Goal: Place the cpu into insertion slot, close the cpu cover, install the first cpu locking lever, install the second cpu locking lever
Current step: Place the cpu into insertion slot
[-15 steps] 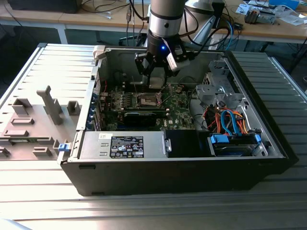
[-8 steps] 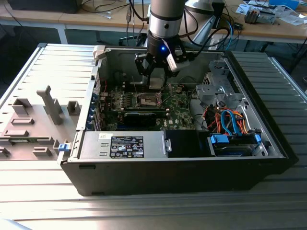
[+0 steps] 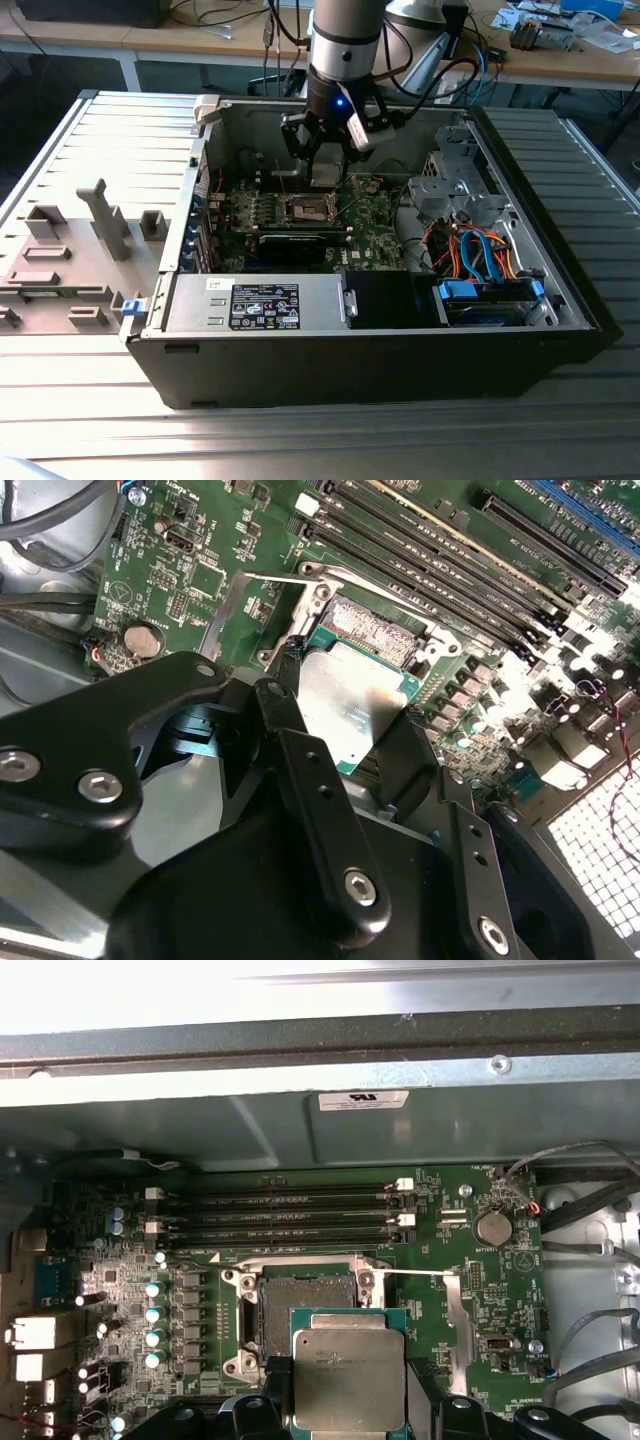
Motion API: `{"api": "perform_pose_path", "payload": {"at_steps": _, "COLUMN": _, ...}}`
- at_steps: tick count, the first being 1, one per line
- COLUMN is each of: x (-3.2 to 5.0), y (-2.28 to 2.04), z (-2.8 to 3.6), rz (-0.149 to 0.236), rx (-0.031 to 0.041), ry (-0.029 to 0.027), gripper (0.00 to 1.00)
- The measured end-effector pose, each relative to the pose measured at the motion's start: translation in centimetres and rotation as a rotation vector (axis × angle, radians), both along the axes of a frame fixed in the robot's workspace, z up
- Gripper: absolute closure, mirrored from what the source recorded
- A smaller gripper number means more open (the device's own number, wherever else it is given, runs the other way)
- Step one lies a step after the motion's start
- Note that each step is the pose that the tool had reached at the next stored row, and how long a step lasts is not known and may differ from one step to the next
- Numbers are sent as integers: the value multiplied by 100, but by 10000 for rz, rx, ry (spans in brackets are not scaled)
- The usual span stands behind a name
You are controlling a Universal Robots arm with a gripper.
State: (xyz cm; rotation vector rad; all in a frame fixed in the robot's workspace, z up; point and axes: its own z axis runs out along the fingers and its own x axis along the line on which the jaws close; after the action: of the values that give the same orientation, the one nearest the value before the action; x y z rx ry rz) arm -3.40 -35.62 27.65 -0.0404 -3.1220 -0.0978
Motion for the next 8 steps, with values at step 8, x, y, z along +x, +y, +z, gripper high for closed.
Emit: {"api": "perform_pose_path", "payload": {"at_steps": 8, "x": 0, "y": 0, "z": -49, "rz": 0, "rx": -37, "ry": 0, "gripper": 46}}
